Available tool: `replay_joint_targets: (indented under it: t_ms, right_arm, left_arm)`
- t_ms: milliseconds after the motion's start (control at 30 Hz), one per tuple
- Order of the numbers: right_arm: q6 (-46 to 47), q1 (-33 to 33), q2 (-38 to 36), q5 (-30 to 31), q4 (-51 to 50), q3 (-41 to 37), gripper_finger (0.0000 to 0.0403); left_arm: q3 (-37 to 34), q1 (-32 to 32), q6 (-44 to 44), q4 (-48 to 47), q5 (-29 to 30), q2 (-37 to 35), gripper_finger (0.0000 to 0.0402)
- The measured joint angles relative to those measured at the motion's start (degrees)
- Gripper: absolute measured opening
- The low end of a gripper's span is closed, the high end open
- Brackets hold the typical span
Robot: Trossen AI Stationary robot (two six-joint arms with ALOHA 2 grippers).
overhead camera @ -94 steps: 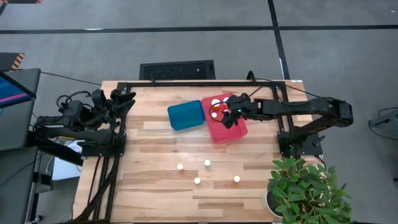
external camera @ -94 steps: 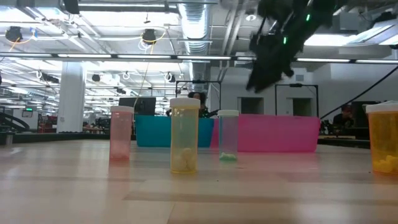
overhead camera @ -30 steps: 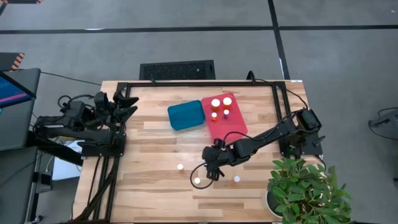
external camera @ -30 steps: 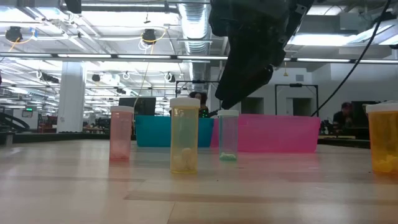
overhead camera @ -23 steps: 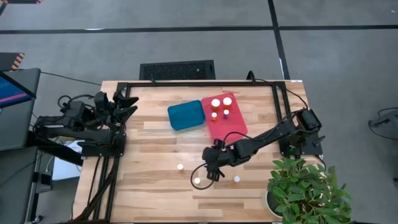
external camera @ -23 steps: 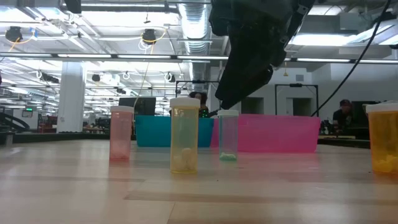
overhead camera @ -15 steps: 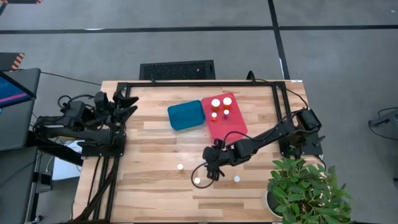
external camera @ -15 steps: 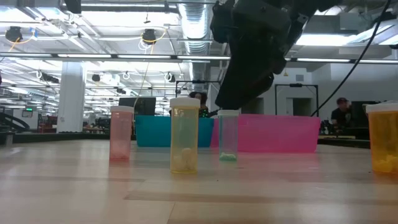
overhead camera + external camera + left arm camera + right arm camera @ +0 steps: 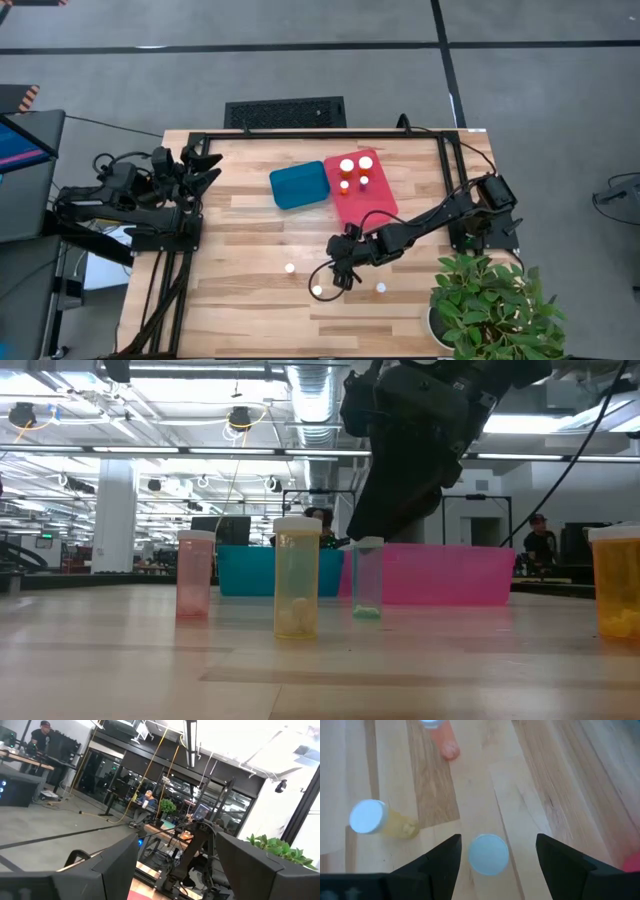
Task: Pick and place medicine bottles into bin by pill shape (circle, oval)
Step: Put the blue pill bottle into the blue bin
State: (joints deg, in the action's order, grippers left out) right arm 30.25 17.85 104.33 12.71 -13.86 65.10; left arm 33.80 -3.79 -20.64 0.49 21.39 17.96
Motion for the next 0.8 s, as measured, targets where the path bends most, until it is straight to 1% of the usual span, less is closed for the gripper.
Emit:
replay_joint_targets:
  t_ms: [500, 600, 667, 733, 800]
  right_arm:
    - [-0.14, 0.00, 0.02, -0.63, 0.34, 0.00, 0.0265]
    - [0.10, 0.00, 1.97, -1.07, 2.09, 0.16, 0.0265]
    - [0.27, 0.00, 2.28, -2.20, 1.47, -0.11, 0.0265]
    - [1.17, 0.00, 3.59, -2.59, 4.00, 0.61, 0.0265]
    - [1.41, -0.31, 3.60, -2.95, 2.37, 0.47, 0.0265]
  left_arm:
    - [0.00, 0.00, -0.02, 0.00, 0.00, -0.02, 0.0259]
    - [0.00, 0.00, -0.02, 0.00, 0.00, 0.00, 0.0259]
    - [0.00, -0.02, -0.02, 0.00, 0.00, -0.02, 0.0259]
    - [0.00, 0.00, -0.04, -0.03, 0.00, -0.01, 0.0259]
    - [0.00, 0.00, -0.04, -0.02, -0.01, -0.01, 0.0259]
